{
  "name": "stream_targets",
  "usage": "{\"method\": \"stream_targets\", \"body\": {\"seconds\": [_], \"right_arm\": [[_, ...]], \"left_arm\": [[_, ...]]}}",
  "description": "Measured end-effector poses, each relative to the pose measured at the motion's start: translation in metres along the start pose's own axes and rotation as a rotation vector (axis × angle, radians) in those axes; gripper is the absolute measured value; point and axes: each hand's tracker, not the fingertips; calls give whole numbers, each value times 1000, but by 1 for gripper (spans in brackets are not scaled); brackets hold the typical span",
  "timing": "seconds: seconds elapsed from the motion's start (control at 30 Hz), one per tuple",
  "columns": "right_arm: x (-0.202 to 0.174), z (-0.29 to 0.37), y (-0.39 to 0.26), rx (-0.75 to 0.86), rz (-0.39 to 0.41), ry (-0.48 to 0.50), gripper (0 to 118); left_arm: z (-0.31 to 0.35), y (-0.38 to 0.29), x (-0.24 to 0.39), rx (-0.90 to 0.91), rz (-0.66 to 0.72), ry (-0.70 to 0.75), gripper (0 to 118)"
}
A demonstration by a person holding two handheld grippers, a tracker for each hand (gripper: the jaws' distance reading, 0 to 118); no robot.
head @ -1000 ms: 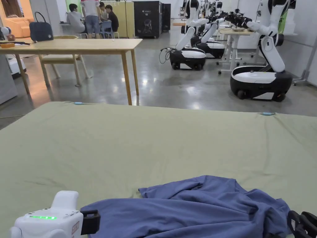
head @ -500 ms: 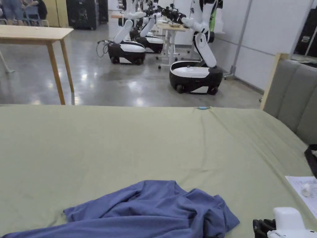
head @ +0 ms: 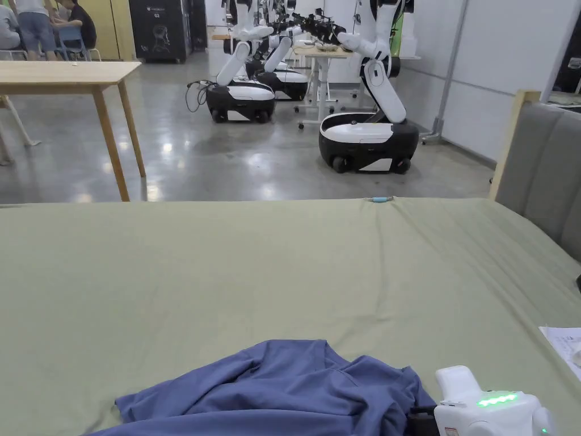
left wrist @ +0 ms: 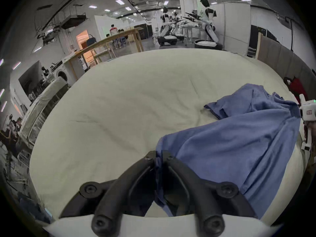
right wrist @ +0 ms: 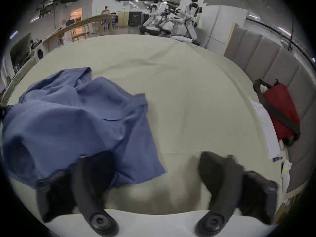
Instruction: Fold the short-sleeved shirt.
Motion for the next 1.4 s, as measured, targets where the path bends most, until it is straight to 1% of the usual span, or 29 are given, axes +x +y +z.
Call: {"method": "stream_targets", "body": {"seconds": [0.03, 0.07, 0.1, 0.13, 0.17, 0.23, 0.33, 0.37, 0.43, 0.5, 0.57, 0.63, 0.67, 0.73, 0.8, 0.9, 0.97, 1.0, 1.03, 1.1, 1.23, 1.33, 1.4], "right_arm": [[-1, 5, 0, 8, 10, 47, 67], [-4, 9, 0, 14, 29, 40, 45], [-6, 11, 0, 8, 52, 34, 16], [-9, 16, -1, 8, 54, 27, 9], [-7, 19, -1, 12, 40, 33, 9], [3, 31, 1, 26, -36, 69, 8], [13, 67, 6, 121, -118, 79, 8], [17, 83, 11, 154, -139, 68, 8], [23, 114, 22, 223, -152, 61, 8], [27, 146, 36, 279, -155, 90, 8], [21, 185, 53, 340, -119, 92, 8], [18, 216, 73, 393, -71, 59, 8], [24, 226, 86, 426, -53, 60, 8], [26, 255, 110, 475, -34, 40, 8], [35, 281, 135, 534, -40, 24, 8], [48, 319, 175, 618, -72, -57, 8], [57, 341, 200, 676, -116, -134, 8], [59, 347, 210, 699, -113, -165, 8], [62, 356, 224, 717, -95, -192, 8], [70, 360, 242, 738, -87, -206, 8], [75, 359, 263, 785, -112, -197, 8], [72, 331, 265, 765, -136, -203, 8], [70, 304, 258, 742, -148, -181, 8]], "left_arm": [[-2, 0, -1, -2, 3, -3, 5], [0, 0, 0, -1, 5, -3, 5], [-1, 0, 1, -2, 7, -3, 5], [-2, 0, 0, -4, 10, -5, 5], [-1, 0, 0, -1, 11, -5, 5], [8, 0, -2, 40, 4, 5, 4], [24, 9, -14, 74, 6, 34, 4], [33, 14, -19, 99, 14, 32, 4], [55, 28, -25, 155, 22, 21, 4], [80, 44, -26, 225, 8, 33, 4], [104, 63, -28, 278, -7, 30, 4], [122, 84, -35, 307, 0, 20, 4], [132, 95, -38, 332, 0, 29, 4], [149, 119, -47, 386, -11, 59, 4], [167, 142, -56, 422, -2, 62, 4], [187, 179, -72, 465, 41, 45, 4], [199, 204, -79, 513, 77, 44, 4], [200, 216, -82, 550, 86, 34, 4], [201, 230, -84, 545, 88, 44, 4], [205, 250, -83, 602, 81, 56, 4], [193, 280, -79, 625, 81, 73, 4], [159, 287, -75, 605, 78, 81, 4], [136, 278, -67, 590, 76, 85, 4]]}}
